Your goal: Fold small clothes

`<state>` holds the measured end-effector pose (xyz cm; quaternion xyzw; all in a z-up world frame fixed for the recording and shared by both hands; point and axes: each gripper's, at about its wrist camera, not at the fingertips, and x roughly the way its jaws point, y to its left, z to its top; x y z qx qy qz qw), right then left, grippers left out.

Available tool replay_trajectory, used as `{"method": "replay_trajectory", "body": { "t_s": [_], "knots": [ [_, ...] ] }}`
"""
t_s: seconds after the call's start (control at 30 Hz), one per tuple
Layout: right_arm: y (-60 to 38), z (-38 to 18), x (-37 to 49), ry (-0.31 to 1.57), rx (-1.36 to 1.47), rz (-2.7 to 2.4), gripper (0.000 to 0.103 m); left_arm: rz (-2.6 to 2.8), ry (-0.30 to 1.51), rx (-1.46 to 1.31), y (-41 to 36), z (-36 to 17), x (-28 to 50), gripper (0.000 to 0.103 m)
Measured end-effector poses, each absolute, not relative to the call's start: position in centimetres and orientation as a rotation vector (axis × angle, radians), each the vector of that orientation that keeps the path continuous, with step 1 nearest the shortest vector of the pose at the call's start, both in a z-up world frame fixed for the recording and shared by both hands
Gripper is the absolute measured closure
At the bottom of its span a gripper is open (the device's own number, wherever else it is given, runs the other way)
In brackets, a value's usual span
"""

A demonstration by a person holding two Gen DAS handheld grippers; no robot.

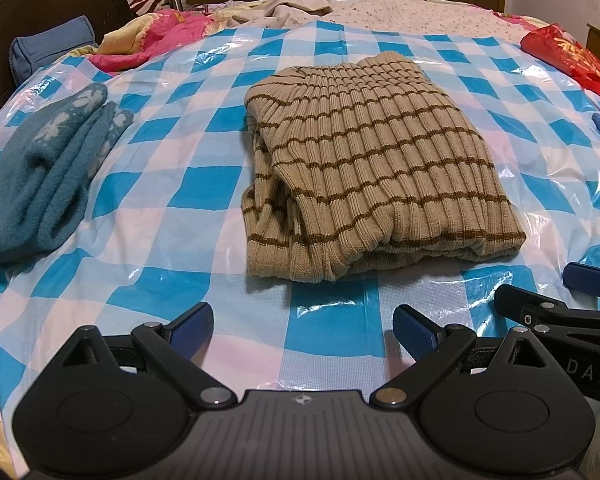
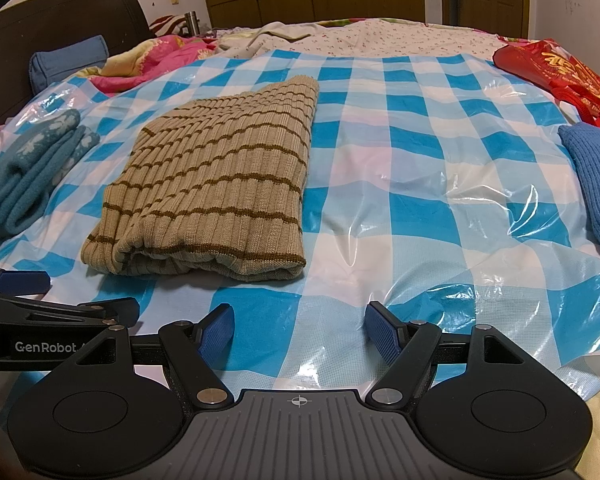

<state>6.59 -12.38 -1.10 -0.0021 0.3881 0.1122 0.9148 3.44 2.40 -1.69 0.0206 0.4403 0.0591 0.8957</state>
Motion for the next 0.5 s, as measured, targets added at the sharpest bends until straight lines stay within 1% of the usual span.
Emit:
{"method": "replay_trajectory", "body": {
  "t_s": [0.5],
  "knots": [
    [-12.39,-1.11,6.61,0.799,-0.004,0.231,0.028,0.123,0.913,0.044,2.36,-1.71,3.47,0.000]
  ]
}}
